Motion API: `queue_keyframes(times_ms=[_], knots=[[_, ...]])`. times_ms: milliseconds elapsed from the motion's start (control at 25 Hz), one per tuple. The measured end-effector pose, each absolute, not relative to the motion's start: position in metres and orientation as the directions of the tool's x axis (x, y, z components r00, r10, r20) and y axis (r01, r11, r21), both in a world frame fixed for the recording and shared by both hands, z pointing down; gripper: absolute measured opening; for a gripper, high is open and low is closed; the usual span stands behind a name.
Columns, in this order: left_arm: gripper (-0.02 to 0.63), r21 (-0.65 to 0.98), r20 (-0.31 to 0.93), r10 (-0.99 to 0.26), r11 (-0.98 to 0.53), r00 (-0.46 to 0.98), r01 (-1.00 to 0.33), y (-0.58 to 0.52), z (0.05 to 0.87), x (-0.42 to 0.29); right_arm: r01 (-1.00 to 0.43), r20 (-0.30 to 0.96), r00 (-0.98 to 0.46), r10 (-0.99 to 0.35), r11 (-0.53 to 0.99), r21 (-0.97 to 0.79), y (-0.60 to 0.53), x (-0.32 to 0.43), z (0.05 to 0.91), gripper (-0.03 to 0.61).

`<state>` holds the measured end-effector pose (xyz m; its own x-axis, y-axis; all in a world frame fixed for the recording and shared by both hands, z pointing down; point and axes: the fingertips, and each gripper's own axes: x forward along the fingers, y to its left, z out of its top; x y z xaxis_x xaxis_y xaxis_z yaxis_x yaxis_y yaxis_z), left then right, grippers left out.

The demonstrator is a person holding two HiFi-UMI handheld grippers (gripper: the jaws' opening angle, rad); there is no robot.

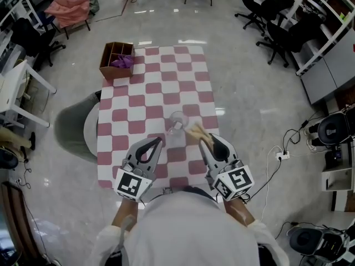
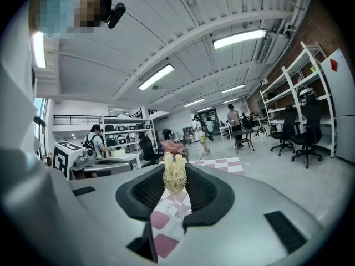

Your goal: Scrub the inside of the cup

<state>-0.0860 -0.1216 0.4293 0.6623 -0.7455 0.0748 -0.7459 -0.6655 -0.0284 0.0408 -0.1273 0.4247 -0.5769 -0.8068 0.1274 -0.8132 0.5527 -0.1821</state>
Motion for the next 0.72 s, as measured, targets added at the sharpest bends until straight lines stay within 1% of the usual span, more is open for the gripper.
queue_keyframes(times_ms=[280,440,720], knots=[[0.032,-0.044,0.083,-0.752,-0.659,0.654,-0.751,-0.135,0.432,-0.083,-0.796,0.127,-0.600,-0.790,0.576,-0.184,-0.140,0.044,0.426,0.115],[0.032,-0.022,0.053,-0.746,-0.665,0.664,-0.746,-0.143,0.428,-0.076,-0.796,0.123,-0.600,-0.790,0.577,-0.182,-0.148,0.050,0.424,0.115],[0.032,-0.099,0.068,-0.727,-0.687,0.684,-0.720,-0.162,0.434,-0.062,-0.794,0.131,-0.604,-0.786,0.580,-0.183,-0.157,0.055,0.429,0.115]])
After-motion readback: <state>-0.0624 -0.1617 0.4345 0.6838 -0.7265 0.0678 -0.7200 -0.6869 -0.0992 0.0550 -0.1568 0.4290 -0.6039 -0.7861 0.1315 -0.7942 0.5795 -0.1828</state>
